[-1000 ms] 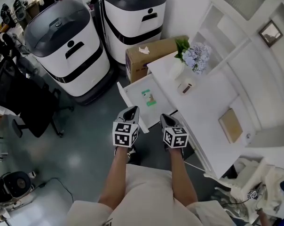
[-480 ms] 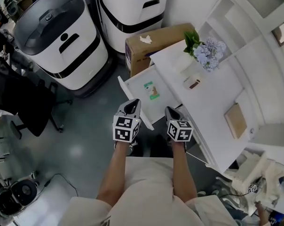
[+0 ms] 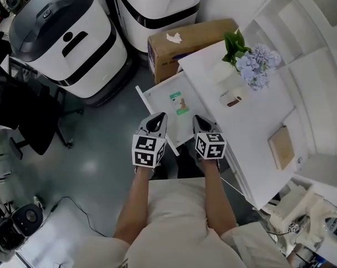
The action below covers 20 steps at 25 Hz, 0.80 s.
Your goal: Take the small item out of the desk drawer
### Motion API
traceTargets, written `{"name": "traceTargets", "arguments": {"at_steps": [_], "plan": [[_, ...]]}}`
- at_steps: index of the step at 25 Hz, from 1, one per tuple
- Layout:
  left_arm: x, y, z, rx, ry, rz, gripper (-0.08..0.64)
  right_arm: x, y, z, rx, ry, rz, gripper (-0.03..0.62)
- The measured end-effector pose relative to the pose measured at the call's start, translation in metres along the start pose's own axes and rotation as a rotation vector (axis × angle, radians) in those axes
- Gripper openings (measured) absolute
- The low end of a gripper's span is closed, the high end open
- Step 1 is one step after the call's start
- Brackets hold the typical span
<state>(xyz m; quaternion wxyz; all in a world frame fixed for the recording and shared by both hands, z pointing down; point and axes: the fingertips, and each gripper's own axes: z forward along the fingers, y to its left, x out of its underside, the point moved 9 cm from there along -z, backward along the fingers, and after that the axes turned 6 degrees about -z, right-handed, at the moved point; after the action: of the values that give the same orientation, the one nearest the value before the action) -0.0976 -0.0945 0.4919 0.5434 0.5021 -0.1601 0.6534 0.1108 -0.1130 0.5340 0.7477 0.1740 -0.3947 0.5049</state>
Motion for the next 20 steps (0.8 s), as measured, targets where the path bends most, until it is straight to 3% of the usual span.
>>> {"name": "traceTargets", "arguments": {"at_steps": [13,20], "plan": [[0.011,-0.001,0.024,-0.046,0.046,-0.038,0.017,-0.004,-0.001,0.056,-0.012,0.144,-0.112,0.025],[0.011,0.002,0.024,-0.074,0.042,-0.056,0.017,0.000,0.002,0.085,-0.049,0.185,-0.136,0.069]]}}
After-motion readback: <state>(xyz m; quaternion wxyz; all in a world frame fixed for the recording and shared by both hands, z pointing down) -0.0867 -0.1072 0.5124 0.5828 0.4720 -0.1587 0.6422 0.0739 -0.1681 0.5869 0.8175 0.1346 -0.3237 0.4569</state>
